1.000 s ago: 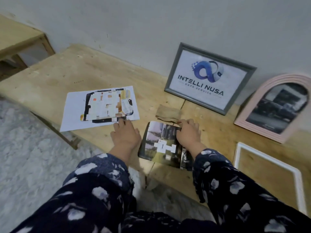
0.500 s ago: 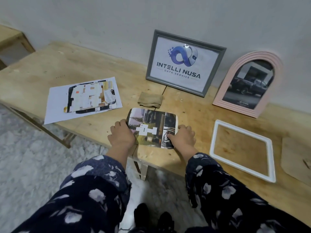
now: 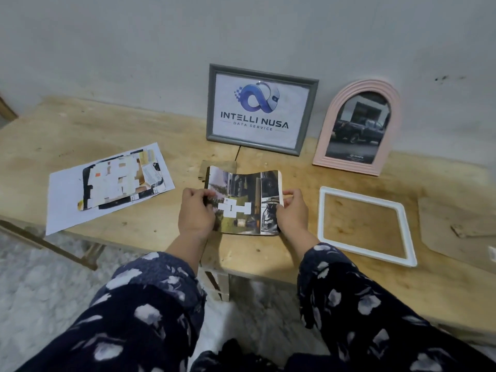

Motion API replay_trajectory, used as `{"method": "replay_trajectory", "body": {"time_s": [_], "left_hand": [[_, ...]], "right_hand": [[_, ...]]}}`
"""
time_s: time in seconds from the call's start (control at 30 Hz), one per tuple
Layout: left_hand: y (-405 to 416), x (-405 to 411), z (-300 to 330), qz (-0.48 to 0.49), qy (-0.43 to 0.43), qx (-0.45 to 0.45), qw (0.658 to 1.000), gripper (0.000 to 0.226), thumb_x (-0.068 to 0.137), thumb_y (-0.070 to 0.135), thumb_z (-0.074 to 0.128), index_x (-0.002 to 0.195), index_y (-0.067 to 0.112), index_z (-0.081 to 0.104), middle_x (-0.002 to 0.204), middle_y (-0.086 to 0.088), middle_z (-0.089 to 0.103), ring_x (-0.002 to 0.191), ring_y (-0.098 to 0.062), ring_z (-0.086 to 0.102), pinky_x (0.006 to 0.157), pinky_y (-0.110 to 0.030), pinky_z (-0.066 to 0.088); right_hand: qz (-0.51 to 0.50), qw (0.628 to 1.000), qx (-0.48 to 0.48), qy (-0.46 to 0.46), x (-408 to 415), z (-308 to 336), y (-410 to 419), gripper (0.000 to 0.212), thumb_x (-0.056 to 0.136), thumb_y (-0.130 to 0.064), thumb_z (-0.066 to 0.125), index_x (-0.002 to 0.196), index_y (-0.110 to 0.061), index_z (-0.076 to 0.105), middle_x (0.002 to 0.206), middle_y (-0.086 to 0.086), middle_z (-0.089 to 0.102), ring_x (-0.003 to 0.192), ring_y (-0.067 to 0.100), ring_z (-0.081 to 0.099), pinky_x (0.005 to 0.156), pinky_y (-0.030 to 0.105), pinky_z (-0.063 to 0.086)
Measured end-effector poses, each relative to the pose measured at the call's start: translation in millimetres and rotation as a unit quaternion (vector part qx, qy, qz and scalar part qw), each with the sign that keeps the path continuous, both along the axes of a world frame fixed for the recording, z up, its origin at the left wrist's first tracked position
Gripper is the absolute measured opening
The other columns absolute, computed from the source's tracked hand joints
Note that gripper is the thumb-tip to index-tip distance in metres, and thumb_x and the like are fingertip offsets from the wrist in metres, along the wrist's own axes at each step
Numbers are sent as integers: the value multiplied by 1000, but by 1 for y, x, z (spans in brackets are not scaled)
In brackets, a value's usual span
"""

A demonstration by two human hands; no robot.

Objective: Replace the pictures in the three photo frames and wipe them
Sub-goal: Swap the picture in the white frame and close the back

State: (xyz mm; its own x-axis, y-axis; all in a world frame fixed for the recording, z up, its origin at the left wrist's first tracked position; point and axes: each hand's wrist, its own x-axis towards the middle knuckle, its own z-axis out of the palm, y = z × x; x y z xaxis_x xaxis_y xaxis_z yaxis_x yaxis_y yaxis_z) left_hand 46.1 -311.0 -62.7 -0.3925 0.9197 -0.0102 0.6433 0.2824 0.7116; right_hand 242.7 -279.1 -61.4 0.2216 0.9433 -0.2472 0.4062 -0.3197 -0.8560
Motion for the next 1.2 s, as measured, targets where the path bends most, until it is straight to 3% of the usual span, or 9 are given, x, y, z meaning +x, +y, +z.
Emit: {"method": "replay_trajectory", "body": {"time_s": [0.17, 0.4, 0.53, 0.63, 0.77, 0.83, 0.93, 1.03, 1.2], "left_hand": [[21, 53, 12, -61, -10, 7, 998, 31, 93, 5, 52, 121, 15, 60, 125, -8, 40, 105, -24, 52, 89, -24, 37], [31, 154, 15, -112, -53, -2, 992, 33, 94, 7, 55, 126, 11, 58, 123, -7, 38, 100, -17, 49, 93, -16, 31], [32, 200, 10, -126, -44, -20, 991, 34, 95, 9, 55, 129, 13, 57, 121, -3, 38, 97, -14, 46, 92, -16, 34], [31, 228, 1, -145, -24, -41, 988, 38, 93, 10, 58, 130, 15, 57, 116, 0, 37, 103, -17, 49, 97, -23, 39], [27, 252, -14, -150, 37, -66, 986, 40, 91, 17, 62, 130, 21, 57, 110, 4, 38, 104, -16, 46, 101, -34, 44], [24, 260, -18, -152, 96, -78, 981, 43, 91, 24, 62, 133, 25, 54, 116, 1, 41, 114, -20, 42, 99, -40, 42], [20, 264, -20, -148, 158, -112, 970, 47, 93, 30, 58, 139, 29, 46, 132, -2, 40, 123, -24, 33, 98, -40, 33], [14, 265, -25, -146, 172, -140, 964, 47, 95, 33, 54, 140, 27, 43, 139, -3, 33, 124, -26, 30, 99, -42, 33], [12, 267, -29, -147, 148, -145, 967, 49, 96, 28, 53, 142, 22, 39, 141, -3, 27, 124, -26, 30, 99, -44, 39]], "right_hand": [[-57, 998, 29, 11, 65, 13, 1, 31, 90, 2, 55, 115, -16, 49, 96, 2, 60, 68, 10, 58, 48, 19, 41], [-107, 994, 24, -2, 170, 19, -4, 31, 89, 0, 57, 102, -27, 47, 101, 3, 66, 77, 24, 67, 62, 39, 58], [-108, 993, 22, -32, 221, 17, -5, 31, 88, -1, 60, 103, -26, 48, 97, 1, 67, 69, 14, 64, 48, 25, 48], [-94, 994, 10, -63, 253, 13, -10, 31, 90, -2, 58, 109, -23, 47, 81, -8, 58, 58, 7, 58, 42, 18, 41], [-62, 992, 0, -106, 284, -1, -14, 36, 90, -4, 59, 121, -18, 48, 91, -3, 59, 61, 4, 55, 49, 19, 41], [-43, 992, -10, -121, 293, -9, -15, 37, 89, -4, 60, 123, -17, 51, 99, 0, 61, 67, 6, 57, 51, 17, 41], [5, 984, -17, -175, 300, -18, -16, 40, 89, -13, 64, 127, -16, 54, 119, 5, 54, 98, 18, 58, 81, 24, 46], [51, 978, -34, -198, 301, -27, -18, 40, 90, -24, 63, 129, -17, 54, 127, 2, 42, 108, 20, 55, 91, 28, 43], [89, 965, -13, -247, 299, -36, -18, 44, 93, -30, 56, 135, -18, 50, 126, -2, 38, 114, 20, 50, 99, 35, 45]]}}
